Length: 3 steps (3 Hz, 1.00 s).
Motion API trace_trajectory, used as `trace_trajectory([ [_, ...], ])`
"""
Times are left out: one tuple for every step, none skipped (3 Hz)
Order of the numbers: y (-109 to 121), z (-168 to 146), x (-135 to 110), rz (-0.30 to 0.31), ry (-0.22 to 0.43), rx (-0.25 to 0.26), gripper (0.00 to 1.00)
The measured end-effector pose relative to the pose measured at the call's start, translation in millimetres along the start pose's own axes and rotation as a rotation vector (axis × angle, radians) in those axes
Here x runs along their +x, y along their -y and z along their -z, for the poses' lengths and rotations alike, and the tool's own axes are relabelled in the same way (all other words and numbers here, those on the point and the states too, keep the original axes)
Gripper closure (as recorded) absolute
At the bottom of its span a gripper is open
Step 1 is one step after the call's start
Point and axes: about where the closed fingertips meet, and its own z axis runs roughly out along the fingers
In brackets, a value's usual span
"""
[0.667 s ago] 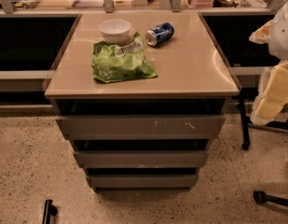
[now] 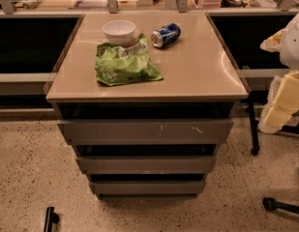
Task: Open middle drawer
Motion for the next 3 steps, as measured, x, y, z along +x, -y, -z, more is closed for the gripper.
trace_trajectory([
  [7.5,-26.9,8.0,-0.023,-0.031,-0.052,0.00],
  [6.4,-29.3,8.6,-0.021,-0.037,-0.062,0.00],
  [-3.3,-44.0,9.8,-0.042,-0.002,-0.054,0.00],
])
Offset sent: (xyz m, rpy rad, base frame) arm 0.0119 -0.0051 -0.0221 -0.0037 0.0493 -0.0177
